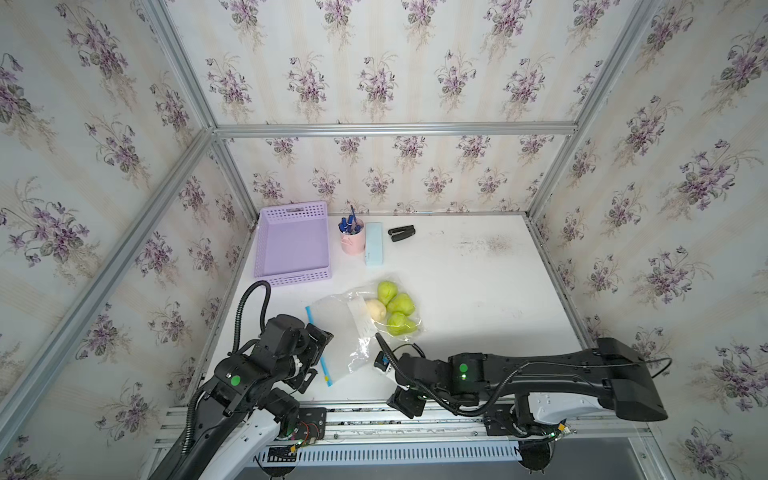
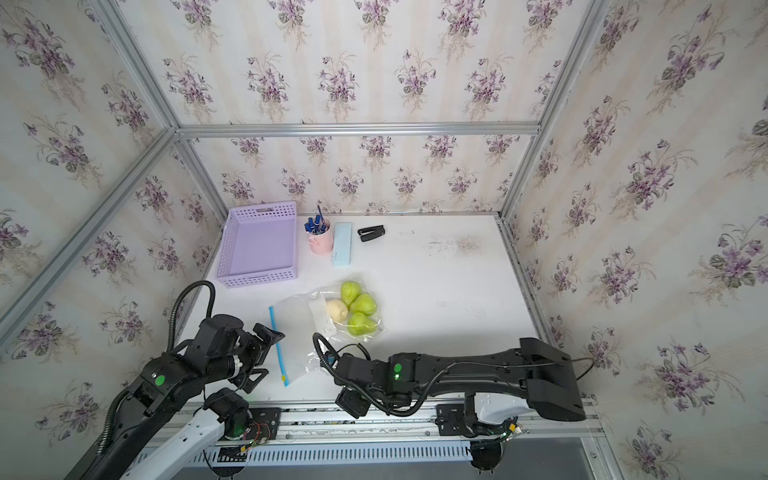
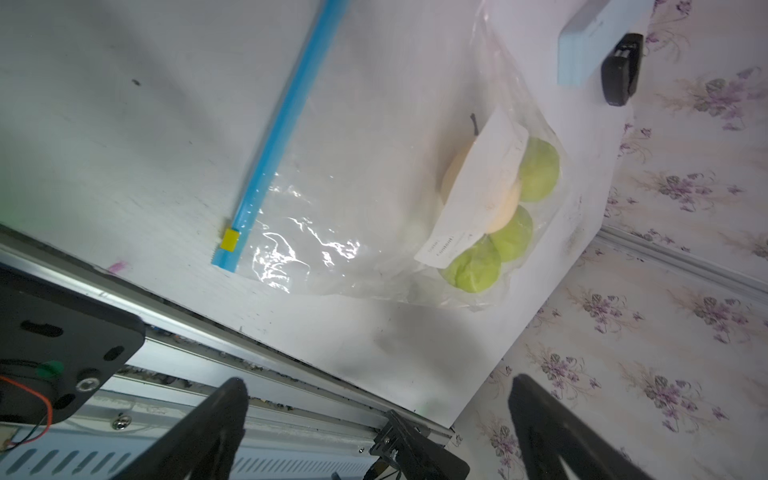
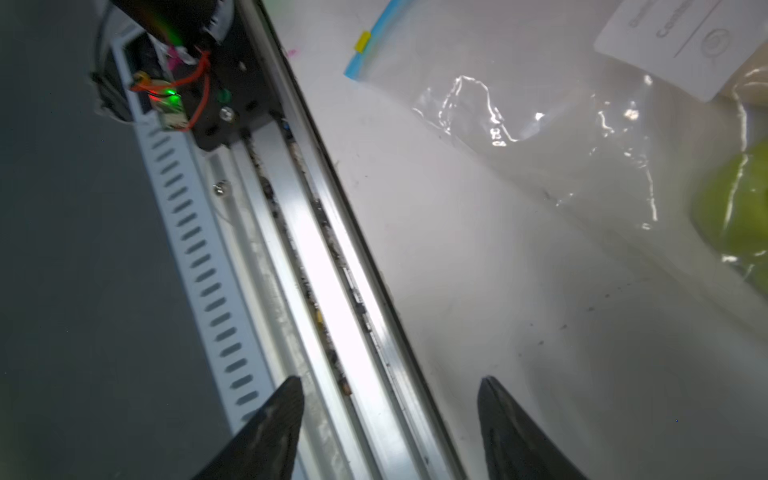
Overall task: Open the zip-top bag and take out the pear
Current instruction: Pick up the zipper food storage bag at the center of the board.
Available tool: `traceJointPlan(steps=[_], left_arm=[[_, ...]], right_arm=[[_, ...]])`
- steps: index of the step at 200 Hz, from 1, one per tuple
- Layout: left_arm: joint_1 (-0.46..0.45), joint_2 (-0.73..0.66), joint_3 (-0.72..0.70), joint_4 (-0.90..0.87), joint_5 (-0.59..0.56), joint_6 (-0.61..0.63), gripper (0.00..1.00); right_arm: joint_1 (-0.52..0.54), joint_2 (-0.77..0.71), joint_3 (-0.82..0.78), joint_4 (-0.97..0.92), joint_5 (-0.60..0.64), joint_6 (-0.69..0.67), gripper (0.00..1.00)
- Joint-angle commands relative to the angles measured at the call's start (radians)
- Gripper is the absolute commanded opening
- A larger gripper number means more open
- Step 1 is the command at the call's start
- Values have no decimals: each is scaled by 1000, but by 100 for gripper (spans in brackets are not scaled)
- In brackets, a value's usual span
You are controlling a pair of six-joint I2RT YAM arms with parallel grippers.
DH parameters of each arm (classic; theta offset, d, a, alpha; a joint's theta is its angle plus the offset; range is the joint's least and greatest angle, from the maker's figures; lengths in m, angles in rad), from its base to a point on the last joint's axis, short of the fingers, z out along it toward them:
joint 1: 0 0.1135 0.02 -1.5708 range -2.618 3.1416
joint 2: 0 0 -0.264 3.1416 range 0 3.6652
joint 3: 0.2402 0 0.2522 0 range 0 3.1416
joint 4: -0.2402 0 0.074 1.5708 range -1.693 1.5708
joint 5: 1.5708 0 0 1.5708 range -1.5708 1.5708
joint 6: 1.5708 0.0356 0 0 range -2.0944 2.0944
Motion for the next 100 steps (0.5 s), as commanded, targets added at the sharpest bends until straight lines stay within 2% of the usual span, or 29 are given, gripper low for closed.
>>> traceJointPlan(steps=[1, 25, 65, 100], left_arm=[[56, 32, 15, 60, 37, 61, 100], [184, 69, 82, 32, 78, 162, 100], [423, 159, 138, 66, 242, 331, 100], [560, 226, 233, 41, 280, 456, 100]], right_arm=[[6, 80, 23, 85, 215, -156, 68], [-1, 198, 89, 142, 247, -240, 68], [0, 373, 147, 246, 302, -340, 67], [-1, 489, 198, 358, 390, -465, 67]])
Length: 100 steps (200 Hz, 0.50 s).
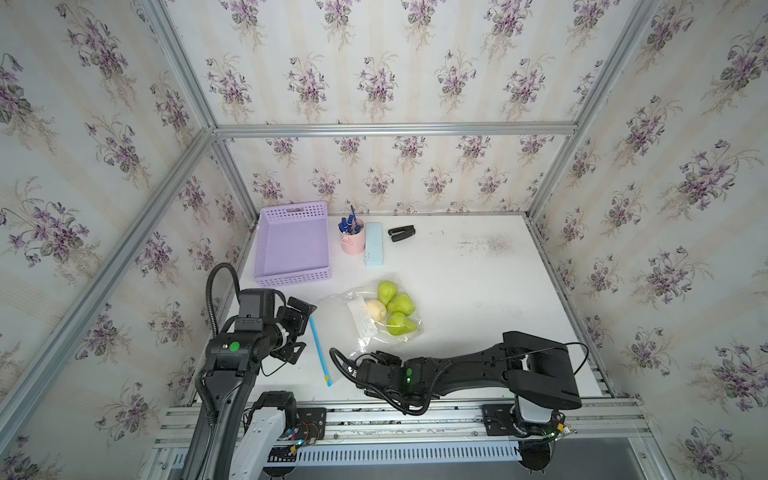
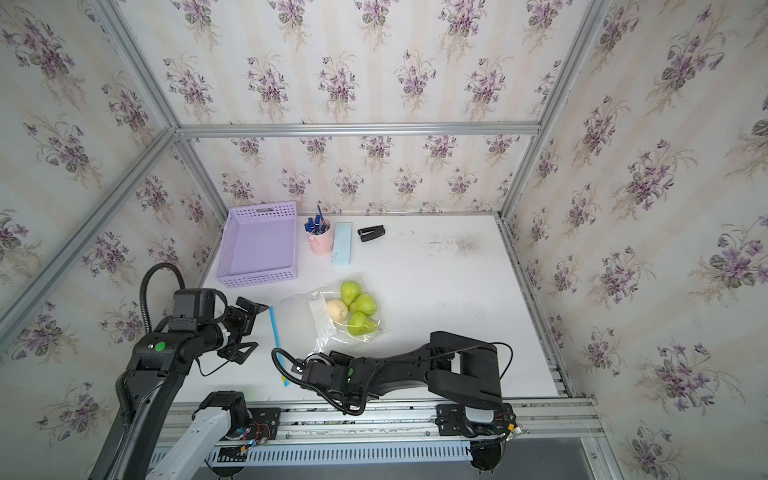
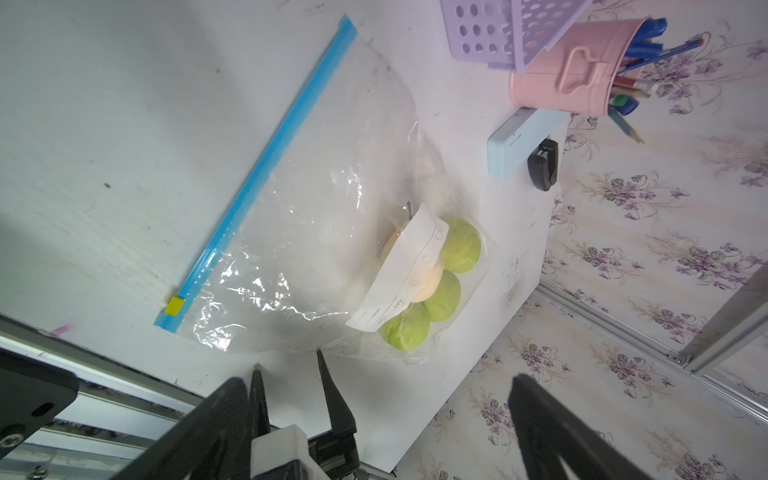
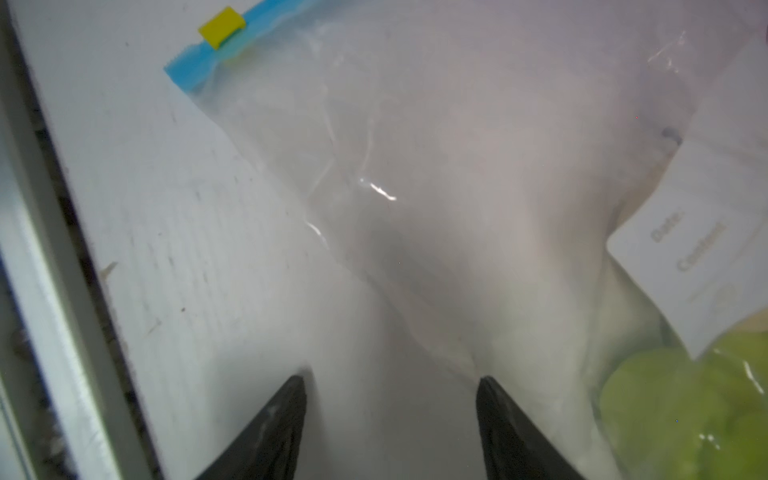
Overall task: Open the zip-top bag and take out the pear
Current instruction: Pick up the zipper food storage bag at the center of the board.
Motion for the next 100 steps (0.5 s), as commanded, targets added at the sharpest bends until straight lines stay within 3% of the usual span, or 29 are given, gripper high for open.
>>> traceJointPlan(steps=[1, 35, 52, 100], left_arm=[[67, 26, 49, 2, 61, 133, 100], [173, 36, 51, 9, 124, 188, 100], [187, 30, 42, 23, 141, 190, 100], [196, 36, 93, -7, 156, 240, 100]], right_arm=[[1, 69, 33, 105, 89, -131, 67], [-7, 192, 100, 203, 102, -233, 66], [-25, 240, 135, 217, 118, -248, 60], [-114, 194, 217, 212, 164, -203, 3]])
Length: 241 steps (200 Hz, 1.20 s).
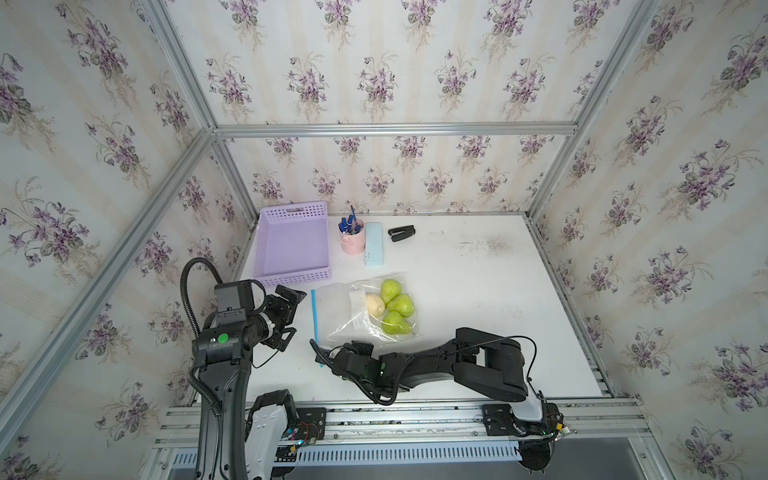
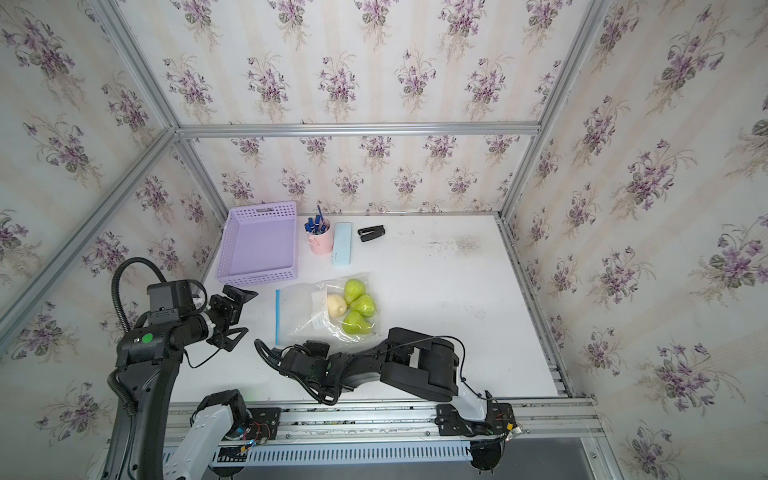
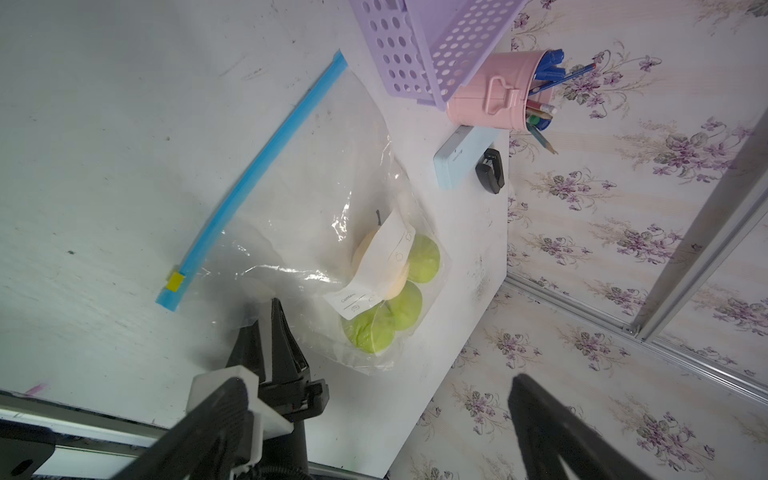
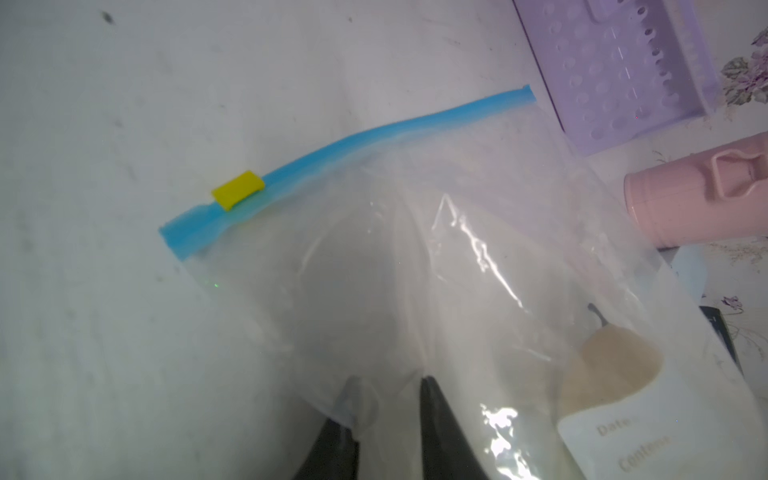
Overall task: Open the zip-top bag and take out the pear
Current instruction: Pick up the zipper food storage bag at the center of the board.
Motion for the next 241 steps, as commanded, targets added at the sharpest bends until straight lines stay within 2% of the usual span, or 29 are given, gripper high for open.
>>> traceJointPlan(steps=[1, 36, 63, 87, 106, 127, 153, 169, 189, 200, 207, 222, 241], left_arm=[[4, 2, 38, -14, 20, 51, 100], [4, -5, 83, 33, 86, -22, 100], [-1, -14, 134, 73, 170, -118, 100], [-16, -40, 201, 80, 221, -204, 100], [-34, -56, 246, 85, 262, -261, 100], [-81, -73, 280, 94, 272, -321, 100], [-233, -71, 325, 91, 178, -370, 100], [-415, -43, 338, 91, 47, -385, 100], [-705, 9, 282, 209, -116, -460, 100], [-829, 54, 282, 219, -186, -475, 100], [-865, 78, 290, 226, -188, -478, 100], [-881, 96, 309, 252, -188, -493, 100], [-883, 109, 389, 168, -220, -467, 100]], right_arm=[[-43, -54, 25, -28, 30, 14, 2], [-107, -289, -27, -123, -64, 113, 0], [-147, -500, -52, -256, -192, 234, 0], [-222, -657, -71, -345, -355, 337, 0], [-281, -733, -83, -391, -460, 401, 0], [-320, -771, -105, -410, -499, 431, 0], [-361, -778, -129, -399, -542, 461, 0], [-380, -778, -140, -382, -558, 464, 0], [-395, -768, -135, -386, -561, 451, 0], [-414, -764, -134, -394, -579, 449, 0], [-422, -764, -135, -394, -585, 451, 0], [-437, -765, -133, -400, -594, 454, 0], [-445, -768, -125, -406, -604, 457, 0]])
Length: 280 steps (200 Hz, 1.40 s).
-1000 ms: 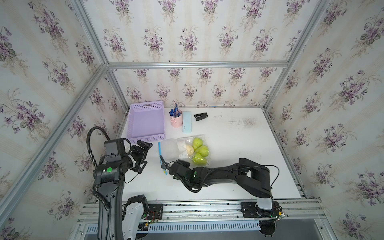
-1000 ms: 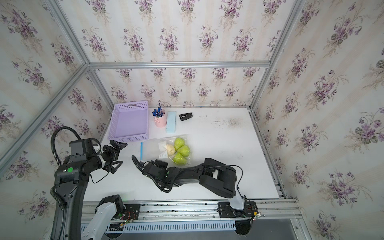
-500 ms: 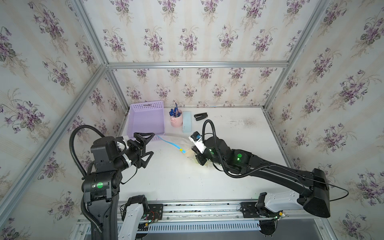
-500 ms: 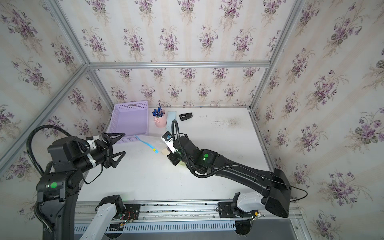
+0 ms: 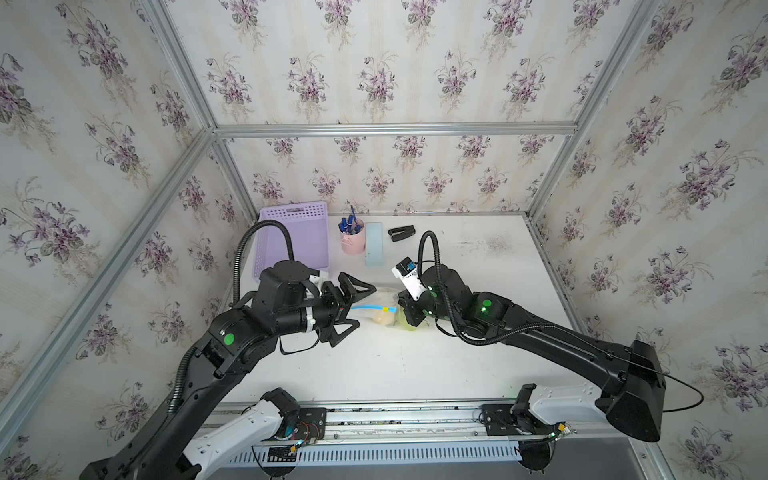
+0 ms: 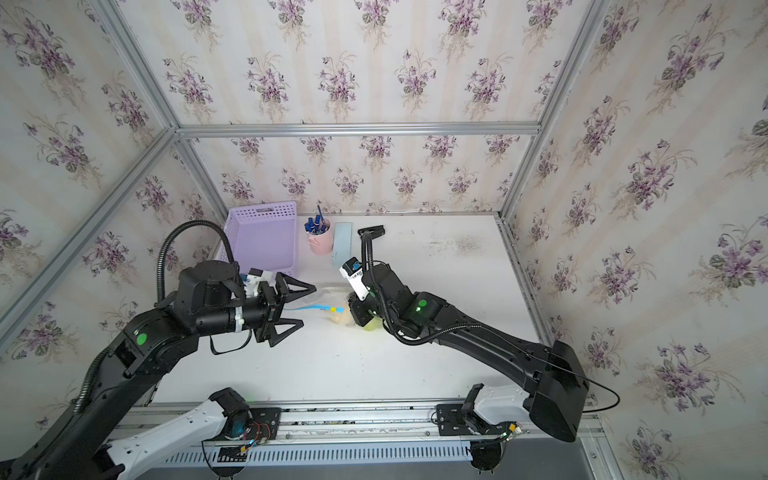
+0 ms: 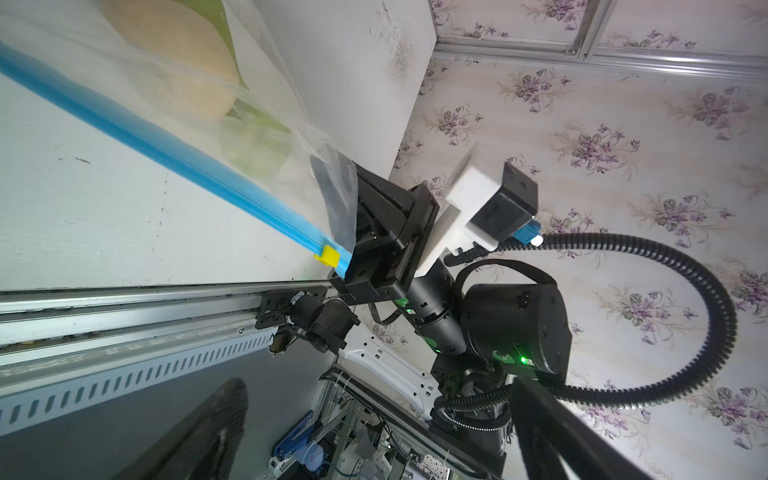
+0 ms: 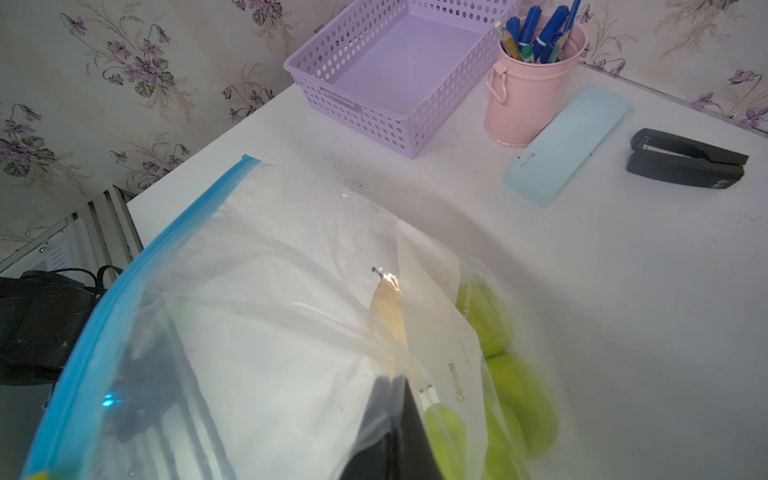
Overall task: Open the zip-top bag and take out the pear
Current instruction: Pick up the zipper food storage bag at the center of the board.
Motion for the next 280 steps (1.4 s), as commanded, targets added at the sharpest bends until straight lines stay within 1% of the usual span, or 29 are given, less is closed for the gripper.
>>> traceJointPlan(steps=[1, 11, 28, 39, 58, 70, 96, 108, 129, 146, 160, 172, 191, 215, 223, 226, 239, 269, 280], left_arm=[[-11, 10, 77, -6, -82, 2, 100], [-31, 24, 106, -48, -72, 5, 100], [-131, 30, 98, -56, -114, -49, 100], [-198, 22, 62, -25, -157, -107, 100], [-305, 15, -6, 24, -274, -197, 100], [-355, 25, -48, 74, -335, -249, 100], [-451, 75, -85, 150, -528, -363, 100], [-468, 106, -91, 199, -585, -392, 100], [-482, 168, -46, 160, -656, -424, 98], [-482, 178, -63, 177, -700, -442, 91], [-482, 184, -78, 198, -732, -443, 83], [-481, 198, -76, 169, -740, -451, 77], [-481, 197, -120, 215, -748, -470, 68], [-481, 211, -104, 191, -792, -456, 56], [-481, 219, -97, 183, -797, -454, 56], [-480, 222, -97, 183, -799, -457, 52], [-480, 228, -112, 209, -797, -461, 48], [-482, 214, -114, 199, -814, -452, 47], [-482, 210, -115, 201, -824, -447, 42]], right_arm=[[-8, -2, 11, -5, -26, 7, 0], [-10, 0, 9, -8, -28, 8, 0], [-16, 3, 9, -14, -43, 14, 0], [-16, -1, 4, -10, -43, 20, 0], [-16, -14, -11, 1, -45, 29, 0], [-16, -21, -17, 1, -49, 36, 0], [-16, -34, -30, 2, -54, 49, 0], [-16, -38, -36, 4, -57, 59, 0], [-16, -45, -38, 7, -66, 73, 0], [-16, -51, -43, 11, -73, 82, 0], [-15, -55, -48, 13, -80, 89, 0], [-15, -59, -54, 18, -83, 93, 0], [-15, -69, -62, 25, -88, 100, 0], [-13, -78, -74, 35, -98, 109, 0], [-13, -79, -77, 37, -100, 111, 0], [-13, -80, -79, 38, -101, 112, 0], [-13, -82, -82, 40, -102, 115, 0], [-14, -87, -85, 39, -106, 117, 0], [-14, -90, -88, 44, -108, 119, 0]])
